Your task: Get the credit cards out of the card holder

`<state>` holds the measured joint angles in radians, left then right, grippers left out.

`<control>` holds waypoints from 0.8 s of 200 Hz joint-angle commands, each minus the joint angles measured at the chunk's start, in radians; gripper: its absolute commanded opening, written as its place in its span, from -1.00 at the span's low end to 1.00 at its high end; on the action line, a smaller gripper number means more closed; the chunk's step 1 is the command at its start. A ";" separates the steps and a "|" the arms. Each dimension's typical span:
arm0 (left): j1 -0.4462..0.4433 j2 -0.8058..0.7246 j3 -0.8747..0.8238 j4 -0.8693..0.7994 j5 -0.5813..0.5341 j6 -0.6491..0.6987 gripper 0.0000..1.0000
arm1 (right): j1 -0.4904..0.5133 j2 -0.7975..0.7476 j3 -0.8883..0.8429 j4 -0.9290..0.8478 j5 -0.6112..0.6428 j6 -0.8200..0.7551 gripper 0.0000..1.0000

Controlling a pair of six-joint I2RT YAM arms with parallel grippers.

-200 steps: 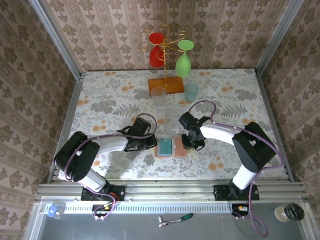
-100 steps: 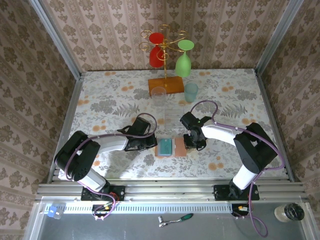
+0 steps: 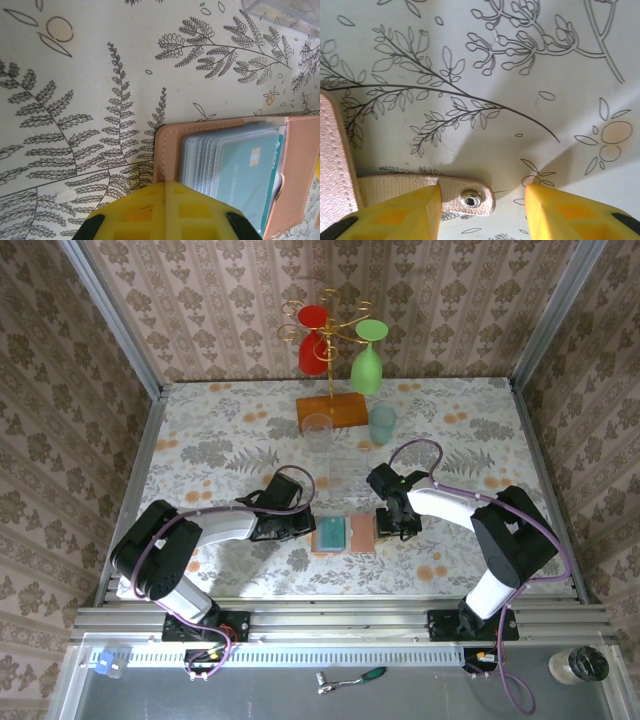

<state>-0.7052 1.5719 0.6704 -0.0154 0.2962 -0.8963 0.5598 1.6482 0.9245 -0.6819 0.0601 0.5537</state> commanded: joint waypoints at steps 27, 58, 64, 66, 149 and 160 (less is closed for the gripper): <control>0.003 0.026 0.000 -0.070 -0.013 0.016 -1.00 | -0.009 -0.014 -0.018 -0.058 0.069 0.008 -0.14; -0.011 0.025 0.001 -0.061 -0.018 0.014 -1.00 | -0.009 0.001 -0.014 -0.059 0.074 0.007 -0.14; -0.010 0.027 0.001 -0.062 -0.017 0.013 -1.00 | -0.009 0.003 -0.014 -0.061 0.078 0.005 -0.16; -0.011 0.027 0.001 -0.060 -0.017 0.013 -1.00 | -0.009 0.003 -0.014 -0.061 0.079 0.005 -0.17; -0.010 0.016 -0.007 -0.069 -0.029 0.011 -1.00 | -0.009 0.001 -0.013 -0.068 0.099 -0.001 -0.23; -0.010 0.014 -0.006 -0.068 -0.029 0.011 -1.00 | -0.009 0.004 -0.012 -0.069 0.099 -0.003 -0.24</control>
<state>-0.7128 1.5719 0.6704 -0.0143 0.2955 -0.8963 0.5598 1.6485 0.9245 -0.6861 0.0910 0.5533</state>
